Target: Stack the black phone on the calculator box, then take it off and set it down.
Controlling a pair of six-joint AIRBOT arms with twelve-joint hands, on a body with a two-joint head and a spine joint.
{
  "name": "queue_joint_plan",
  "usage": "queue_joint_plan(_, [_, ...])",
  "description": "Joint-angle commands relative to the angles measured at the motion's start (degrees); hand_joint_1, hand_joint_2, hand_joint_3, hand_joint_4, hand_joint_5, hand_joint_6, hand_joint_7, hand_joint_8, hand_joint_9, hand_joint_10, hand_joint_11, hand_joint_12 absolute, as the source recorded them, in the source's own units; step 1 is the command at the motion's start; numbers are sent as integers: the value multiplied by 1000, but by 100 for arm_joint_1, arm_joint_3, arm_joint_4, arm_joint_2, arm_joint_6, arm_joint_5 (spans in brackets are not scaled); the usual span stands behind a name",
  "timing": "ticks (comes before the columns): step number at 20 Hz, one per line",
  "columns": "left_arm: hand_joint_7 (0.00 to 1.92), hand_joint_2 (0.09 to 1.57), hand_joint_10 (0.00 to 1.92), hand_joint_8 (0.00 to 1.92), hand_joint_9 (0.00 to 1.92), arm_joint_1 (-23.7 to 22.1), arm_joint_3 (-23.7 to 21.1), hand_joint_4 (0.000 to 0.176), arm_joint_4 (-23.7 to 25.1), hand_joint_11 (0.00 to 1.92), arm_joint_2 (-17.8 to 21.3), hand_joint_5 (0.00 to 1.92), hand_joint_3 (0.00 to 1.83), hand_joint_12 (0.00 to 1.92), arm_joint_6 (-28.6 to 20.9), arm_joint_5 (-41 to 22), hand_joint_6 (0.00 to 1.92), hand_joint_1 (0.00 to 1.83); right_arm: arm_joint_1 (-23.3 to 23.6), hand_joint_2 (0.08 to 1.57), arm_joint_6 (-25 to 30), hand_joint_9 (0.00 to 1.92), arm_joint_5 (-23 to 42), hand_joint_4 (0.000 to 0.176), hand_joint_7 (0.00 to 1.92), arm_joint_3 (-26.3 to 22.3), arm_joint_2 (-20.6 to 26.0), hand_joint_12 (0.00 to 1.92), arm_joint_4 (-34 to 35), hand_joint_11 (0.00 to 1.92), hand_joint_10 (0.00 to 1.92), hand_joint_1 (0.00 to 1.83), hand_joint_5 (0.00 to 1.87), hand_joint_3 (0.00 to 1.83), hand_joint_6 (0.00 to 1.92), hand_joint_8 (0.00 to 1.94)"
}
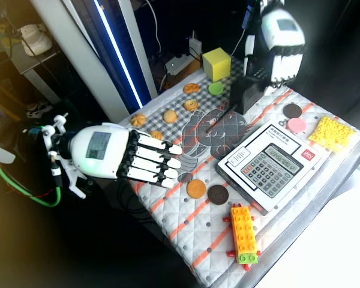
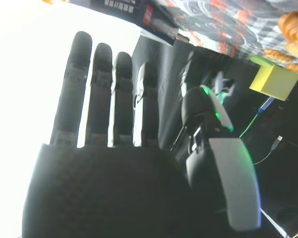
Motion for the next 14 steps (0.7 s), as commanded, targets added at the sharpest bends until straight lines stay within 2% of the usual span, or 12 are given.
queue_joint_plan(1, [1087,1046,1003,810,1100,-132,-3,0,93,980,38,1074,0,1296,-111,-793,777,1389,36,1412,-4,563,682,72,492,-2,33,394,143,490,3,338,466,0,0,2])
queue_joint_plan(2, [1099,1054,1055,846,1089,-268,34,4,168,993,-2,1087,1,1376,-125,-816,818,1278,36,1412,-4,561,682,73,492,3,29,405,143,473,0,336,466,0,0,1])
queue_joint_plan(3, [1083,1064,1157,912,1069,-424,129,15,200,999,-93,1076,2,1455,-125,-766,822,1252,36,1410,-4,552,682,74,488,8,23,407,144,464,0,334,463,0,0,0])
queue_joint_plan(4, [1090,1065,1192,932,1089,-690,304,5,212,1023,-274,1068,1,1483,-125,-632,815,1247,37,1405,-4,550,682,76,490,15,8,411,146,454,0,299,463,0,0,0])
queue_joint_plan(5, [1080,1067,1142,950,1055,-886,473,8,212,960,-430,1082,0,1474,-126,-495,783,1243,38,1397,-4,550,682,78,497,21,-9,411,147,446,0,292,470,0,3,3])
queue_joint_plan(7, [1064,1070,1004,941,956,-1187,813,24,198,741,-735,1079,0,1441,-132,-217,803,1240,56,1391,-4,555,682,61,491,39,-44,431,146,452,6,309,476,0,4,2])
queue_joint_plan(9, [1127,1057,855,844,1013,-1467,1221,12,125,726,-1117,1077,0,1332,-133,84,796,1249,79,1389,-4,533,682,74,486,53,-71,428,146,429,0,281,468,0,0,0])
queue_joint_plan(10, [1136,1052,750,792,1038,-1562,1390,22,87,762,-1282,1089,0,1223,-133,202,805,1252,85,1389,-4,530,682,82,486,59,-80,428,146,427,1,280,468,0,0,0])
queue_joint_plan(11, [1133,1050,636,766,1061,-1651,1572,27,54,758,-1465,1097,0,1162,-133,338,814,1252,90,1385,-4,530,682,76,487,65,-91,431,144,430,1,277,477,0,4,1])
queue_joint_plan(12, [1130,1049,623,802,1074,-1695,1701,22,27,756,-1599,1106,0,1183,-133,450,773,1254,91,1383,-4,526,682,76,488,75,-105,431,144,426,0,275,479,0,4,1])
queue_joint_plan(13, [1148,1044,884,743,1048,-1718,1858,0,-16,734,-1759,1066,1,1208,-133,559,825,1367,93,1380,-4,535,682,70,494,93,-133,435,143,433,4,270,483,0,6,3])
queue_joint_plan(14, [1154,1042,951,737,1033,-1746,2051,0,-78,680,-1952,1085,0,1261,-132,696,805,1383,99,1378,-4,539,682,52,500,112,-168,434,142,436,4,285,496,0,7,4])
